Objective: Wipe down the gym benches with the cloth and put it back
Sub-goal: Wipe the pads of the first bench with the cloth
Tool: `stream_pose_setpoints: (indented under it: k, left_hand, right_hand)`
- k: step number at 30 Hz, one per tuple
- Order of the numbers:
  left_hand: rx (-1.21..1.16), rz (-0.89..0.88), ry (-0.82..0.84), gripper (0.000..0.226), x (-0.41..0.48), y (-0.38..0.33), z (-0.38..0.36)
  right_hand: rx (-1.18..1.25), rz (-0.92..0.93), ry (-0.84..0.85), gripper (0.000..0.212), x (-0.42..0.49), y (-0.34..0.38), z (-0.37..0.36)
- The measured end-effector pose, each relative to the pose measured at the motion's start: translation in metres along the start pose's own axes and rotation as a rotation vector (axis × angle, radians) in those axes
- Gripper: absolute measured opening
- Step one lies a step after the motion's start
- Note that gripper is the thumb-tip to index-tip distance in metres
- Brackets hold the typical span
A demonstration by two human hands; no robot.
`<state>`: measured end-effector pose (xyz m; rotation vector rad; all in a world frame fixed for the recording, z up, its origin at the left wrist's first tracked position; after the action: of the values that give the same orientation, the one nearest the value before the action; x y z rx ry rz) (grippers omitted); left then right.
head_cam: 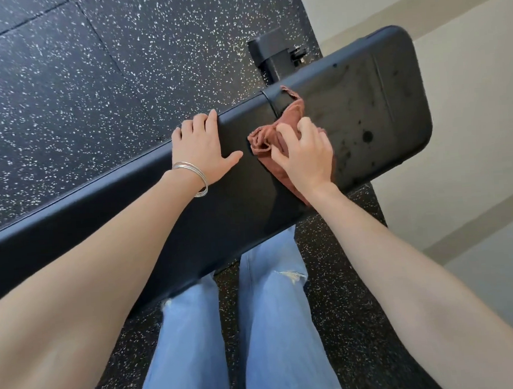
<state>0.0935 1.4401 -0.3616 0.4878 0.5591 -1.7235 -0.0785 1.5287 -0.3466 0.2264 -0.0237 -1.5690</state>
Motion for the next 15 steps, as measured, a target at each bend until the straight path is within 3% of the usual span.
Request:
stream_pose_setpoints:
  k: [4, 8, 15]
  left_hand:
    - [-0.008, 0.031, -0.01, 0.09, 0.005, -0.018, -0.001]
    - [-0.02, 0.047, -0.018, 0.087, 0.012, -0.03, 0.001]
    - [-0.03, 0.057, -0.015, 0.086, 0.024, -0.067, 0.003]
  right_hand:
    - [0.004, -0.063, 0.034, 0.03, 0.076, -0.017, 0.004]
    - [-0.059, 0.147, 0.136, 0.034, 0.111, -0.035, 0.001]
    - [-0.074, -0.138, 0.022, 0.039, 0.087, -0.152, 0.021]
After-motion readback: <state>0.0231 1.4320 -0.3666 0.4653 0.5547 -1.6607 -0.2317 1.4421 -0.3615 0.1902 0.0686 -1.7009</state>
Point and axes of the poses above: each hand's wrist, its own x-axis towards the middle knuckle, its own z-axis out of the back of the hand, y = z × x, the point moved 2 cm from there along x, towards the middle knuckle, and after that the axes turned 13 degrees about z, right-handed, at the moved point
